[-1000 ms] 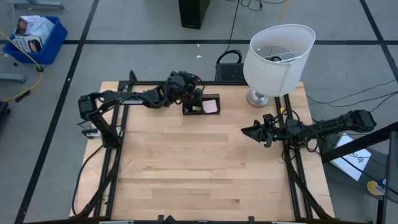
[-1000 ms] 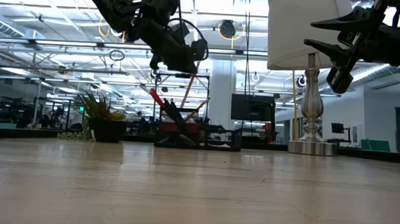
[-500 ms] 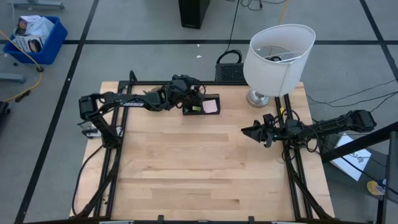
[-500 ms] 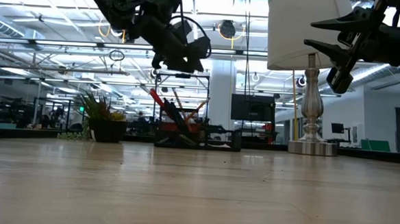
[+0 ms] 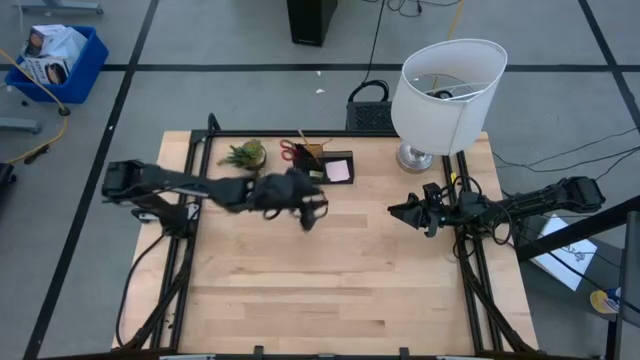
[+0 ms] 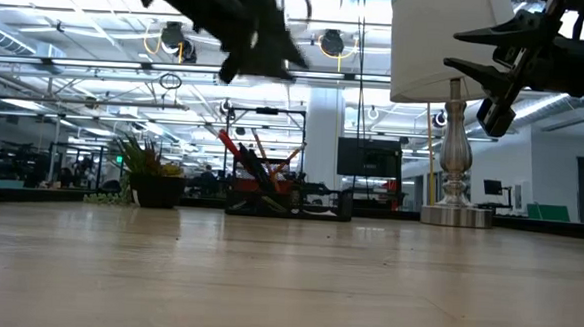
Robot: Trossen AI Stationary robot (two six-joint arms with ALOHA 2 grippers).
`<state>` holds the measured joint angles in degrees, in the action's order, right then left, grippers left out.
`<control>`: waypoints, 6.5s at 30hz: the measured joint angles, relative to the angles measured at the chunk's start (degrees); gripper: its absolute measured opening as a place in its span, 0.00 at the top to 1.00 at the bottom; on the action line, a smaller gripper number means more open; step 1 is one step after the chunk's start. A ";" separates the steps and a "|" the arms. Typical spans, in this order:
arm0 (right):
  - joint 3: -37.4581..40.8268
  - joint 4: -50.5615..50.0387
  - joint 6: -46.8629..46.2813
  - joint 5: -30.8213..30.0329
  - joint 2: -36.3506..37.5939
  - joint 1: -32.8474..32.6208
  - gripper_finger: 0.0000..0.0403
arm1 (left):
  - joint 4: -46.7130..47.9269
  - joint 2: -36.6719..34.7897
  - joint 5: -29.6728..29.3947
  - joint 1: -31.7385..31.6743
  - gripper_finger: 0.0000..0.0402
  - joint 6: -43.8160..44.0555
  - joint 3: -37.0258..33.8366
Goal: Pick and place office supplies into organizer
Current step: Return to Home Position
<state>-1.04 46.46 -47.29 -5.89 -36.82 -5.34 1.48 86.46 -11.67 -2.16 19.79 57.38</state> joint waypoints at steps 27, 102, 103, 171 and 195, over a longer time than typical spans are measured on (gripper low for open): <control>0.03 0.10 -0.01 0.00 -0.46 -0.01 0.71 | -58.54 -26.76 -0.96 8.18 0.58 -13.18 -49.95; 0.20 -43.06 44.94 -2.49 36.10 0.00 0.71 | -49.69 -50.21 8.64 8.18 0.58 -15.07 -56.80; 0.20 -43.19 44.83 -3.26 36.01 0.00 0.71 | -49.62 -50.20 8.60 8.19 0.58 -15.29 -56.80; 0.20 -41.53 45.00 -4.39 35.67 0.00 0.71 | -49.14 -50.10 8.62 8.19 0.58 -13.36 -56.80; 0.20 -41.53 44.98 -4.39 35.67 0.00 0.71 | -49.14 -50.10 8.60 8.20 0.58 -13.36 -56.80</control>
<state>-0.84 4.93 -2.30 -10.28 -1.15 -5.34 -47.66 36.36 -3.07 6.04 6.44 0.58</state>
